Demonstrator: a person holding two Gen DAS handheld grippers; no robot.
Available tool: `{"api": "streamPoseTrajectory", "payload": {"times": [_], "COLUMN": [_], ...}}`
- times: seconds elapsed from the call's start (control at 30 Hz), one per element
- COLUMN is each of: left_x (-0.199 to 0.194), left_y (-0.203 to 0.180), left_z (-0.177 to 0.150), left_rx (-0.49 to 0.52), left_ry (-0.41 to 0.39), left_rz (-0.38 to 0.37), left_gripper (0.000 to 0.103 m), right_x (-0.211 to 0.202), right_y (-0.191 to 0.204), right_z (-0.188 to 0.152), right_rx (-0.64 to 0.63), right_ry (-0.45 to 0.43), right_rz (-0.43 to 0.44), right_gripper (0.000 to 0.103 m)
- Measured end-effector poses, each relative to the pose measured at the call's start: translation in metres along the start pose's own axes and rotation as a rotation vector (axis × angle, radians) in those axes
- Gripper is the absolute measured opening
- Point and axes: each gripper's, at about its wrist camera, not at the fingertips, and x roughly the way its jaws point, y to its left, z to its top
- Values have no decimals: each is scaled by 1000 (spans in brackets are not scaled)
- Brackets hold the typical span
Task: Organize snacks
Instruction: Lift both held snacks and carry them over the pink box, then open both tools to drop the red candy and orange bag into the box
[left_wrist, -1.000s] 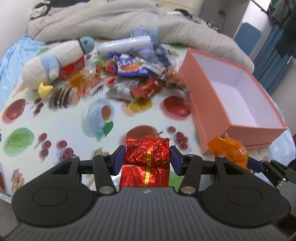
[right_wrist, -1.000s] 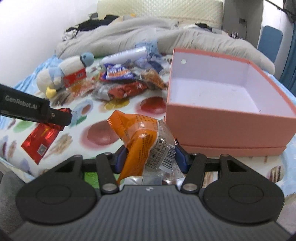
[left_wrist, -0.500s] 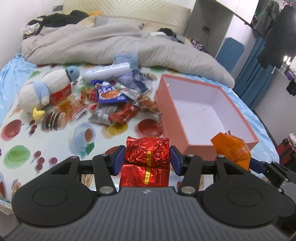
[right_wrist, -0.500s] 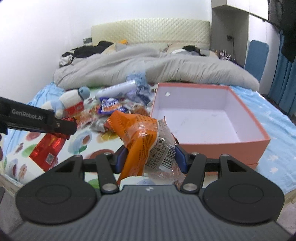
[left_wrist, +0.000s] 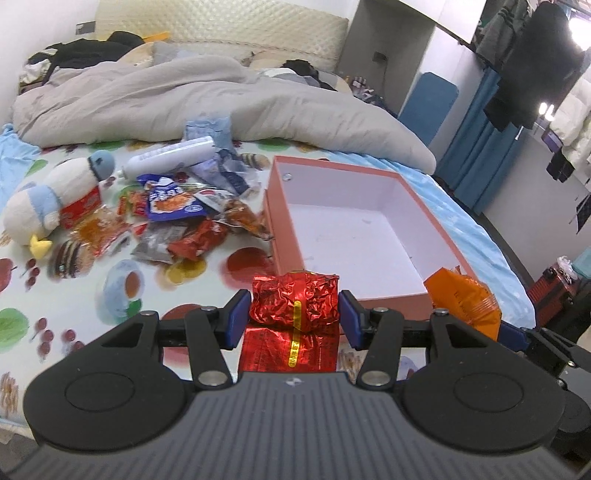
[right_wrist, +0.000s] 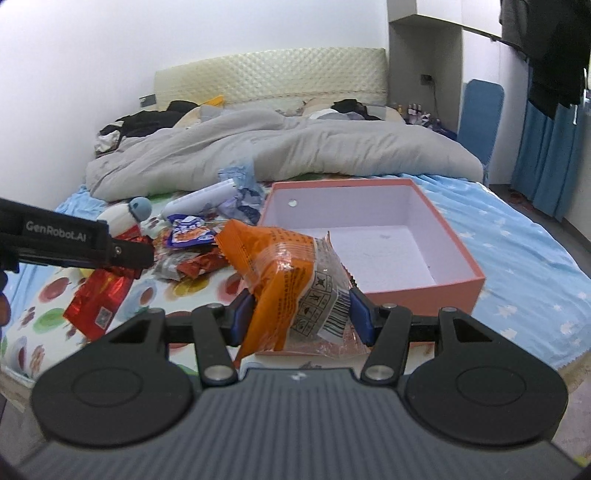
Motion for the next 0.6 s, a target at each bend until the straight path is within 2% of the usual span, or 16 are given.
{"api": "streamPoseTrajectory", "payload": {"times": [0.2,0.4,0.6], "left_x": [26,67,118], "left_y": [-15,-21,-32], "left_z": [15,49,75], "left_rx": [12,56,26], "left_ry": [22,55,108], "left_rz": [-18,-15,-72], "left_gripper": [57,58,57], "right_x": [14,42,84], "right_y": [-17,-36,-54], "right_z": [6,17,35], "right_rx": [13,24,45], "right_ry": [16,49,83], "right_rz": [-7,-7,-7], "right_gripper": [58,58,58]}}
